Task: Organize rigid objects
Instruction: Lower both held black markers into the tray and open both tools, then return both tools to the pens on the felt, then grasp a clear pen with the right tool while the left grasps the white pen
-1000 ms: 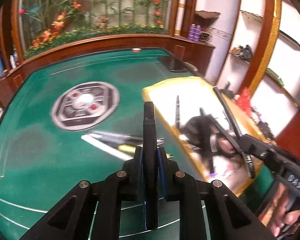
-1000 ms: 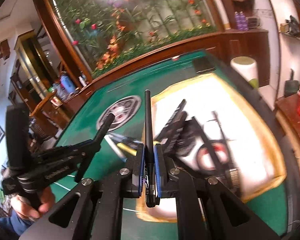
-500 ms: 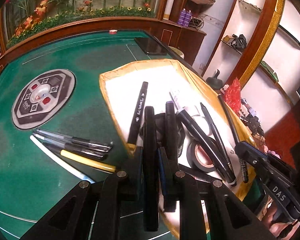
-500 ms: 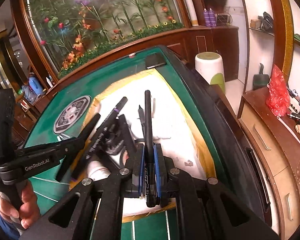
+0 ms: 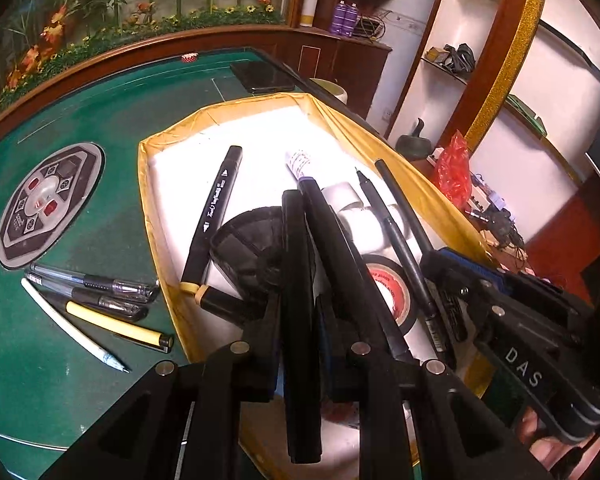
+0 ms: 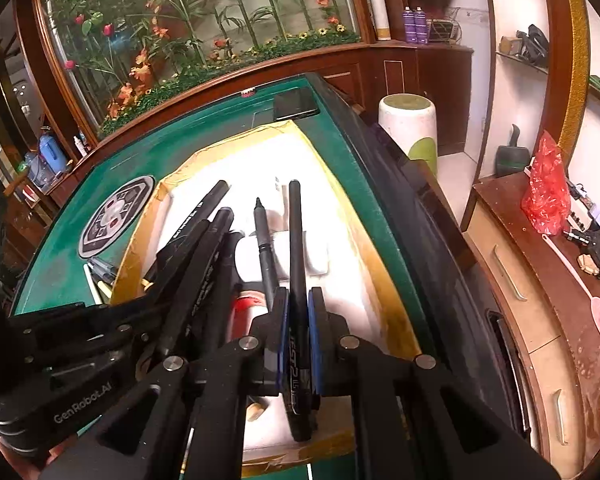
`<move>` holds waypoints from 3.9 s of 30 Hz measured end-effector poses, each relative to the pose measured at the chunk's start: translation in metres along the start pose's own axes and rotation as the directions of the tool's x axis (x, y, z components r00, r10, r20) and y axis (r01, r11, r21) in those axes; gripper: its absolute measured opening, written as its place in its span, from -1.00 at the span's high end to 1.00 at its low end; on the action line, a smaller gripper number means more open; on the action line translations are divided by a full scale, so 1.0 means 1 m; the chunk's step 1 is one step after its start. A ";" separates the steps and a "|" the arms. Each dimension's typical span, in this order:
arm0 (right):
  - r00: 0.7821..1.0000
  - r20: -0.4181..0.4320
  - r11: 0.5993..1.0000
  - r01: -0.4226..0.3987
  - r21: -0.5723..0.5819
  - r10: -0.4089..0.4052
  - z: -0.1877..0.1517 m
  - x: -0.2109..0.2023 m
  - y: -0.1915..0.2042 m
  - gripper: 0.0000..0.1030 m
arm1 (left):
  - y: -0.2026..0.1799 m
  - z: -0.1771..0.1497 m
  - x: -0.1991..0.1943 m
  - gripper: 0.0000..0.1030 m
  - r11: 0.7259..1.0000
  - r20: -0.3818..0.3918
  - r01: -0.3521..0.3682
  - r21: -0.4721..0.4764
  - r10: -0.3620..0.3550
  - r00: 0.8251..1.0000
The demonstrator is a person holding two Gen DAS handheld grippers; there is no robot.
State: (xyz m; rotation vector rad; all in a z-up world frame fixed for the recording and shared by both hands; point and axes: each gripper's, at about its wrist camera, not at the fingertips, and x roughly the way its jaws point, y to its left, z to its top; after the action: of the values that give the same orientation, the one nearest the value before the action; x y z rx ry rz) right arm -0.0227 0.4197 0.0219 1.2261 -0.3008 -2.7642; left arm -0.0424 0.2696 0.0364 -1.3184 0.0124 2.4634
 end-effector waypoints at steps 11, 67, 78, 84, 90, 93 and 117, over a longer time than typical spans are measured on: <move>1.000 0.014 1.000 0.014 0.024 -0.014 -0.001 -0.012 0.001 0.81 | 0.005 -0.005 -0.019 0.12 1.000 0.043 0.022 0.002 -0.022 0.999; 0.971 -0.224 0.984 -0.113 -0.136 0.080 0.035 0.106 0.199 0.48 | 0.262 -0.063 -0.077 -0.09 0.896 0.137 -0.086 -0.435 0.160 0.978; 0.966 -0.259 0.951 -0.103 -0.293 0.025 0.015 0.102 0.229 0.16 | 0.266 -0.064 -0.077 -0.09 0.887 0.134 -0.098 -0.452 0.175 0.975; 0.914 -0.377 0.903 -0.281 -0.326 0.148 -0.012 0.091 0.257 0.17 | 0.268 -0.065 -0.080 -0.09 0.879 0.137 -0.099 -0.466 0.182 0.974; 0.930 -0.319 0.908 -0.284 -0.309 0.182 -0.014 0.071 0.256 0.20 | 0.274 -0.068 -0.081 -0.09 0.874 0.128 -0.094 -0.477 0.175 0.976; 0.937 -0.291 0.926 -0.272 -0.263 0.192 -0.008 0.068 0.243 0.31 | 0.277 -0.070 -0.082 -0.09 0.874 0.128 -0.089 -0.477 0.170 0.977; 0.970 -0.214 0.926 -0.184 -0.329 0.116 -0.018 0.091 0.242 0.82 | 0.308 -0.084 -0.095 -0.09 0.867 0.119 -0.169 -0.469 0.252 0.960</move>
State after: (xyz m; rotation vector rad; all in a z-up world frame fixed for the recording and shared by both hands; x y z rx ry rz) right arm -0.0669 0.1651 -0.0018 1.2967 0.1045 -2.4095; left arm -0.0204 -0.0616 0.0184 -1.3200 -0.5257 2.8846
